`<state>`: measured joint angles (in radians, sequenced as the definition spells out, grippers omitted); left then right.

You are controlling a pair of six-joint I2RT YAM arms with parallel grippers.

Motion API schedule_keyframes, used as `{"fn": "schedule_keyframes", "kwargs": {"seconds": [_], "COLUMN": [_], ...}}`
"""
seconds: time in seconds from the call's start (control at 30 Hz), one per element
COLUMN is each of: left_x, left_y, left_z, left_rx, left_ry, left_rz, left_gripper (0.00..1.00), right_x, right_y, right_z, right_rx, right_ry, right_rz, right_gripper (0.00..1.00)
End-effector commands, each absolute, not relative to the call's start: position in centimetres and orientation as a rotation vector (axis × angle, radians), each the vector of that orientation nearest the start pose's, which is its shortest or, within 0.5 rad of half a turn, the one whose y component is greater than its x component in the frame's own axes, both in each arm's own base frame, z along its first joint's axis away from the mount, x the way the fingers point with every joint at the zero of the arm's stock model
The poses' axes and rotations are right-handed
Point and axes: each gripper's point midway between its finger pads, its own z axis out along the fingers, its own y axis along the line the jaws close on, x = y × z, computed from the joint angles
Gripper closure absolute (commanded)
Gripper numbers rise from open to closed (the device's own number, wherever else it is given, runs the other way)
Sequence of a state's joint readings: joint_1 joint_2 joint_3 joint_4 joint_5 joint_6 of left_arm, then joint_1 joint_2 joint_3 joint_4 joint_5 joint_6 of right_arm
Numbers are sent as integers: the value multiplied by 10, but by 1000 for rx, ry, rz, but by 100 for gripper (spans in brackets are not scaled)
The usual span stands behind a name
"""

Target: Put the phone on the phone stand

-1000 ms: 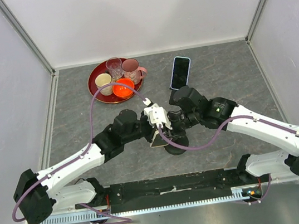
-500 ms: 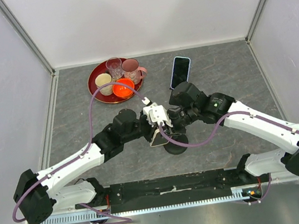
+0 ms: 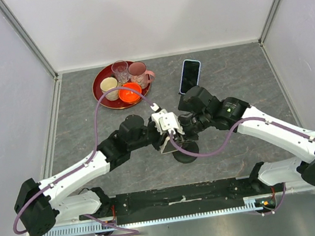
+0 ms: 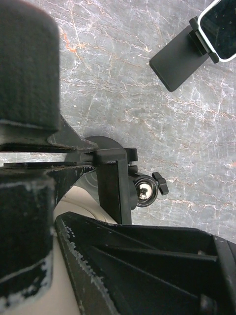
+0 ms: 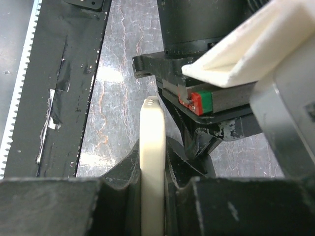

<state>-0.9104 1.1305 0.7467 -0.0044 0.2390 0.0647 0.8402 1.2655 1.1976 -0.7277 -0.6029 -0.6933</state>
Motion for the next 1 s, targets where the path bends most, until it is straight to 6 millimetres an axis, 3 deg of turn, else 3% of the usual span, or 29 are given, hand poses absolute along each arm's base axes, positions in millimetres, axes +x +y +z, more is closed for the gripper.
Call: {"fn": "schedule_keyframes", "kwargs": {"seconds": [0.0,0.13,0.23,0.37,0.53,0.63,0.7,0.73,0.97], "left_x": [178,206,231,246,254,256,257,259,261], "left_y": [-332,-320,-297,-270,-238,-225,-218,-211,-188], "left_z": [209,216,227,240,246,249,247,247,238], "left_rx": [1201,996,755,530,373,292,256,222,111], "left_ry": [1564,1647,1685,1674,1670,1666,1677,1683,1691], "left_rz": [-835,-719,-605,-536,-438,-418,-390,-366,-279], "left_gripper": [98,98,98,98,98,98,98,98,98], "right_x": [195,202,205,212,219,233,230,238,232], "right_y": [286,283,280,273,259,241,235,222,177], "right_z": [228,214,207,207,206,200,194,197,210], "right_rx": [-1685,-1544,-1477,-1334,-1194,-1052,-974,-903,-596], "right_ry": [1521,1732,1818,1915,2038,2123,2162,2159,2117], "right_rz": [618,572,526,470,360,190,131,24,-306], "right_gripper": [100,100,100,100,100,100,100,100,100]}}
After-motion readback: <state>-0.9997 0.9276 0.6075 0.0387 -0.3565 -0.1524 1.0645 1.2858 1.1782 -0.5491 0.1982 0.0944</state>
